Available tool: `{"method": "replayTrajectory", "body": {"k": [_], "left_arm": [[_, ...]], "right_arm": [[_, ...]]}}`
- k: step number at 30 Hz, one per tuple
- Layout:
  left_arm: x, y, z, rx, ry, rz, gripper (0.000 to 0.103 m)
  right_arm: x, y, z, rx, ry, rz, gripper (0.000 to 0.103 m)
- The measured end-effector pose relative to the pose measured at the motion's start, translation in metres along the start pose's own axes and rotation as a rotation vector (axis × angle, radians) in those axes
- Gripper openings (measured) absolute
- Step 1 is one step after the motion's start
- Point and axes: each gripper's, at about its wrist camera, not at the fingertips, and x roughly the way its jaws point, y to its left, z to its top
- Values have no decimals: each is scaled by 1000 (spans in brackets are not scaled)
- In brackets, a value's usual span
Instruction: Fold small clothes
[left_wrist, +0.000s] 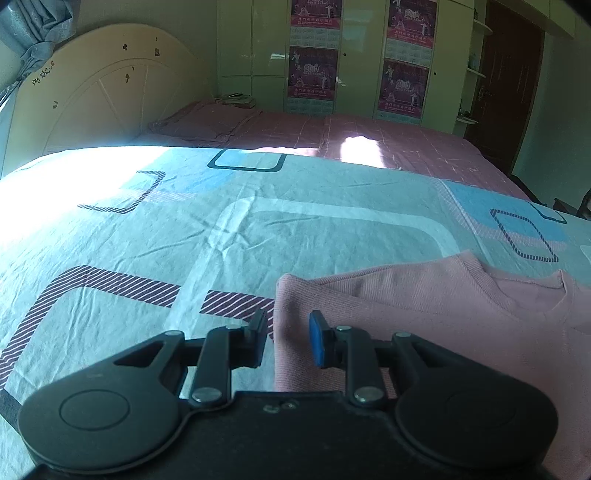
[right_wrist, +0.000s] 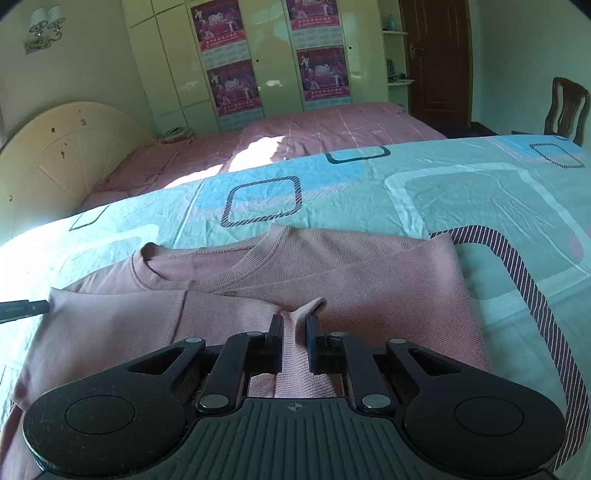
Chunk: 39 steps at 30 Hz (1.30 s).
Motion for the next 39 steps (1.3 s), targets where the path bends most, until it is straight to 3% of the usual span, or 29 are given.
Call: {"method": "replayTrajectory", "body": {"k": [2,3,4,11,14,16,18,21,27,32,39], "left_arm": [[-14,-5,-3,8,-6,-22,24],[-19,-6,-5,10,-7,-34,25],[-27,-9,-10,17,-9,-50,27],[-51,-22,-54,52,53,-111,27],[-49,-23,-70,58,75,-103,27],[-49,-24,-76,70,60,-93,27],[-50,-26,-76,81,57,-85,27],[-51,-23,-76,77,61,-86,28],[-63,-21,-76,69,62,-86,27],[-93,-38,-83,85,38,-143,27],[-119,-83,-121,124,105,-251,29]], "right_arm": [[-3,-11,-1,62,5,0,21],[-6,-18,-3,97,9,3,42],[-9,-24,-6,119,15,8,52],[-15,-36,-32,188,107,89,51],[-7,-31,-40,205,133,112,41],[-2,-27,-41,194,146,115,18],[-3,-24,-39,175,147,101,14],[-7,-22,-43,91,136,-6,14],[-31,-19,-39,70,79,-9,17],[-54,7,-42,-4,58,69,18],[-56,54,-81,-107,147,205,19]]}}
